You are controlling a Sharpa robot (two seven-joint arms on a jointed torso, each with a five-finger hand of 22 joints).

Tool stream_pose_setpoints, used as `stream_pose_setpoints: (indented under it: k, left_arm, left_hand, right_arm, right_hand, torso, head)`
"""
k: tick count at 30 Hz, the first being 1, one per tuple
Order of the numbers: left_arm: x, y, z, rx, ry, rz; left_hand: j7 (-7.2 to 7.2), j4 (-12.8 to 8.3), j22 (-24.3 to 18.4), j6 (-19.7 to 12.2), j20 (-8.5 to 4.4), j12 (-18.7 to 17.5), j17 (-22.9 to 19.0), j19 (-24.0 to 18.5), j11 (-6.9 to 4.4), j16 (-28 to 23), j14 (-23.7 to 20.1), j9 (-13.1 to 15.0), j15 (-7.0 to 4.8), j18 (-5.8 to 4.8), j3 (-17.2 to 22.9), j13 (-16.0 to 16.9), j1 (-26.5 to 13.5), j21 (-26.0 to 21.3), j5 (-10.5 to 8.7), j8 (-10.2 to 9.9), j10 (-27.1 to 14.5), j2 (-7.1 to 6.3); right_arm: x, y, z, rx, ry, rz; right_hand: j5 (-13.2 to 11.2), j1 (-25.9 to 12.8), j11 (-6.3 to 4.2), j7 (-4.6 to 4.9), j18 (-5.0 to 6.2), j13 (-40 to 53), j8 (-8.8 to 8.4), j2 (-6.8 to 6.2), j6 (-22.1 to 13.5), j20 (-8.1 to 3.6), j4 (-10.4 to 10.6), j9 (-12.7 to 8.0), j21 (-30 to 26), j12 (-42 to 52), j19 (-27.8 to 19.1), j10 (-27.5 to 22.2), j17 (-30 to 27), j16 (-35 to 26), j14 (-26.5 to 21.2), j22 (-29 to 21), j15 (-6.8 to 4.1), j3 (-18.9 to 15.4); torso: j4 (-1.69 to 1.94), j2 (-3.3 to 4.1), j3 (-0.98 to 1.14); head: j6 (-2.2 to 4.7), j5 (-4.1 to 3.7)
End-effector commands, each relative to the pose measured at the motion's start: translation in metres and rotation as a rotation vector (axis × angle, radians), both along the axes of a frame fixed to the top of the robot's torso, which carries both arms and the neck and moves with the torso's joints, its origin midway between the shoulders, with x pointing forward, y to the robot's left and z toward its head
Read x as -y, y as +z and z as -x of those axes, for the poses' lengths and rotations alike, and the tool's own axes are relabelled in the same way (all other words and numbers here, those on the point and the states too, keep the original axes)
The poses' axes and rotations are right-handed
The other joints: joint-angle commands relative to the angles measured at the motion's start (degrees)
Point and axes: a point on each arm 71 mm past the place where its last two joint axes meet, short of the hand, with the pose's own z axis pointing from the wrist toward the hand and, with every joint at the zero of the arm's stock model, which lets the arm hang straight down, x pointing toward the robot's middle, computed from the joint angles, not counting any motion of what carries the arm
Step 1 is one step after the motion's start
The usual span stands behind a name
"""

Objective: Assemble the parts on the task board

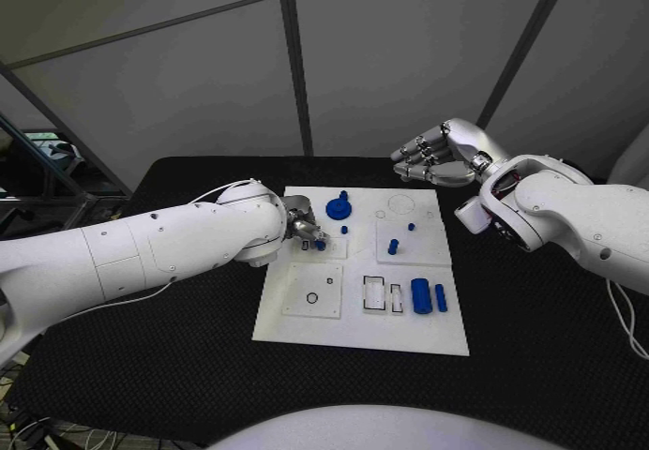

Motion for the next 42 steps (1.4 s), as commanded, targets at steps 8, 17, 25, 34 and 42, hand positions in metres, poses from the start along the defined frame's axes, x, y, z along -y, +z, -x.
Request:
stream_pose_setpoints:
  k: [8, 17, 25, 34, 42]
  left_arm:
    - [0.0018, 0.001, 0.0004, -0.003, -0.007, -0.006]
    - [0.0032, 0.0015, 0.0012, 0.0, -0.01, -0.001]
    - [0.0025, 0.0024, 0.0001, 0.017, 0.003, 0.009]
    - [0.0014, 0.0066, 0.0031, 0.066, 0.029, 0.05]
    - [-0.0028, 0.0104, 0.0073, 0.117, 0.059, 0.093]
  left_hand:
    - [0.2, -3.88, 5.55, -0.66, -0.22, -0.48, 15.07, 0.56, 0.23, 0.35, 6.05, 0.32, -0.41, -1.44, 4.55, -0.31, 4.26, -0.17, 3.17, -0.02, -0.29, 1.03]
    - [0.27, -4.1, 5.51, -0.67, -0.16, -0.58, 15.07, 0.53, 0.3, 0.35, 6.05, 0.4, -0.34, -1.43, 5.48, -0.41, 4.36, -0.24, 3.21, 0.09, -0.28, 1.38]
    - [0.44, -3.85, 5.39, -0.79, -0.06, -0.94, 15.07, 0.44, 0.46, 0.35, 6.05, 0.48, -0.22, -1.39, 5.94, -0.84, 3.79, -0.39, 2.18, 0.19, -0.43, 1.52]
    - [0.43, -3.83, 5.8, -0.74, -0.01, -0.71, 15.07, 0.67, 0.46, 0.35, 6.05, 0.57, -0.19, -1.49, 6.66, -0.55, 3.8, -0.11, 1.35, 0.33, -0.2, 2.14]
    - [0.41, -3.76, 6.27, -0.59, 0.0, -0.36, 15.07, 0.94, 0.45, 0.35, 6.05, 0.62, -0.19, -1.6, 6.97, -0.16, 3.73, 0.27, 1.14, 0.45, 0.08, 2.37]
  right_arm:
    - [-0.0016, 0.0009, 0.0001, 0.002, 0.01, 0.0]
    - [-0.0018, 0.0009, 0.0, 0.002, 0.011, 0.0]
    - [-0.0016, 0.0009, -0.0002, 0.003, 0.01, 0.0]
    - [-0.001, 0.0008, -0.0003, 0.003, 0.009, 0.0]
    - [-0.0001, 0.0007, -0.0005, 0.003, 0.007, 0.001]
  right_hand:
    - [0.27, 0.1, 0.14, 0.14, 0.14, -0.08, 0.06, -0.13, 0.27, 0.02, 0.07, 0.04, -0.21, 0.22, 0.37, 0.08, -0.09, -0.39, 0.43, -0.09, 0.07, 0.13]
    - [0.31, -0.07, 0.14, 0.14, 0.14, -0.08, 0.07, -0.11, 0.28, 0.03, 0.15, 0.04, -0.29, 0.23, 0.4, 0.09, -0.11, -0.41, 0.46, -0.14, 0.08, 0.14]
    - [0.31, -0.07, 0.14, 0.14, 0.14, -0.08, 0.07, -0.11, 0.28, 0.03, 0.15, 0.04, -0.29, 0.23, 0.4, 0.09, -0.11, -0.41, 0.46, -0.14, 0.08, 0.14]
    - [0.33, -0.2, 0.15, 0.15, 0.14, -0.08, 0.07, -0.09, 0.27, 0.04, 0.22, 0.04, -0.34, 0.24, 0.43, 0.09, -0.12, -0.42, 0.47, -0.17, 0.09, 0.14]
    - [0.33, -0.2, 0.15, 0.15, 0.14, -0.08, 0.07, -0.09, 0.27, 0.04, 0.22, 0.04, -0.34, 0.24, 0.43, 0.09, -0.12, -0.42, 0.47, -0.17, 0.09, 0.14]
  torso:
    - [0.0, 0.02, -0.01]
    - [0.01, 0.01, 0.0]
    - [-0.04, 0.01, 0.01]
    - [0.07, 0.04, -0.03]
    - [0.03, 0.01, -0.05]
  head:
    - [0.0, 0.09]
    - [0.03, 0.03]
    - [0.24, 0.07]
    - [0.2, -0.04]
    - [0.1, -0.06]
